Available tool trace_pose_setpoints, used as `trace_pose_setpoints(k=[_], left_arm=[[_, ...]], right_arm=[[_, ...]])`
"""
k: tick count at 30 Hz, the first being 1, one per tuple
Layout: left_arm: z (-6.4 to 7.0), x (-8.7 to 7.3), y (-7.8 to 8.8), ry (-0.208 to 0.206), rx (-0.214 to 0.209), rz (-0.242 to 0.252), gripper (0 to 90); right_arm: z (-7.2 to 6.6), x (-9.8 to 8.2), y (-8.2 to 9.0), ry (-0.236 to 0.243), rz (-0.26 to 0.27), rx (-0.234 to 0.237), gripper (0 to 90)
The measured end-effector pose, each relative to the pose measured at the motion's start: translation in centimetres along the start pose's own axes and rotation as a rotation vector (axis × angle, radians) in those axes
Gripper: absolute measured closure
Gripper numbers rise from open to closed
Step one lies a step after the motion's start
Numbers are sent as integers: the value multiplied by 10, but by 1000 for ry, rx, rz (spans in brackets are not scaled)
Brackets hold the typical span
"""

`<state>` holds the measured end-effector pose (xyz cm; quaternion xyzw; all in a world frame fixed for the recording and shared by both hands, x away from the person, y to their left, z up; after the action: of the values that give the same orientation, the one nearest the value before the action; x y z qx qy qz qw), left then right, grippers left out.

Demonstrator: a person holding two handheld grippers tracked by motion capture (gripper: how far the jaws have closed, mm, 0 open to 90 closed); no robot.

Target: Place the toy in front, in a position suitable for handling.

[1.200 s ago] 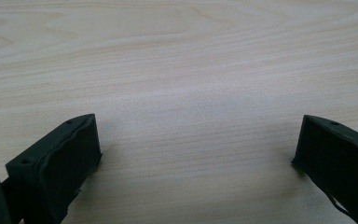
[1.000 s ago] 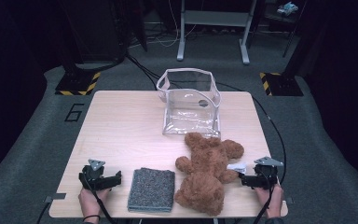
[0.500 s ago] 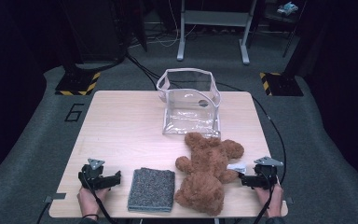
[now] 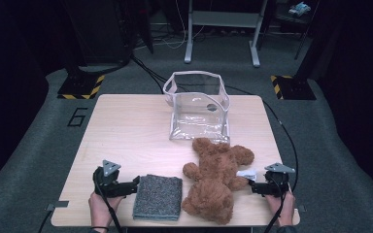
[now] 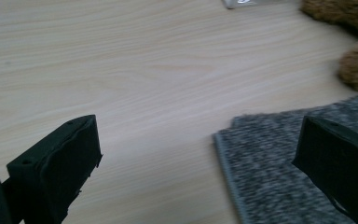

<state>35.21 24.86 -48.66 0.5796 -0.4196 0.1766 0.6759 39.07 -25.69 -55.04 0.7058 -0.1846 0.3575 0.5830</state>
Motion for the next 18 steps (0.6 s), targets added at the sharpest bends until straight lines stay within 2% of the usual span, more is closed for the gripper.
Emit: trace_pose_setpoints(k=[3, 4, 7, 10, 11, 12, 16, 18], left_arm=[[22, 0, -2, -24, -44, -15, 0], [27, -1, -3, -23, -44, -7, 0], [53, -9, -12, -30, -103, -40, 0], [71, -13, -18, -64, -113, -52, 0], [75, -15, -20, -81, -111, -61, 0], [78, -18, -22, -90, -123, -68, 0], [86, -26, -33, -132, -129, -115, 0], [87, -29, -38, -130, -121, -126, 10]], right_arm=[[0, 0, 0, 3, 3, -3, 31], [-1, -1, 1, 0, -1, -3, 31], [-1, -1, 1, 10, 5, -2, 31], [-1, -1, 1, -1, 0, -4, 33], [-1, -1, 1, 13, 8, -7, 31], [-1, -1, 1, 13, 8, -7, 31], [0, 0, 0, 3, 3, -3, 31], [0, 0, 0, 3, 3, -3, 32]])
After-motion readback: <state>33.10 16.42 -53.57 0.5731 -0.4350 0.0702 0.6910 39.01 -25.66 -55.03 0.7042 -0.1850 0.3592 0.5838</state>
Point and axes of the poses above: each handheld gripper's, and its own axes: y roughly backward along the jaws, x roughly out of its top, z roughly to its right, the point moved 3 cm from there along -y, roughly forward along the jaws, and after that the axes turned 5 degrees about -y, right-handed, at the moved point
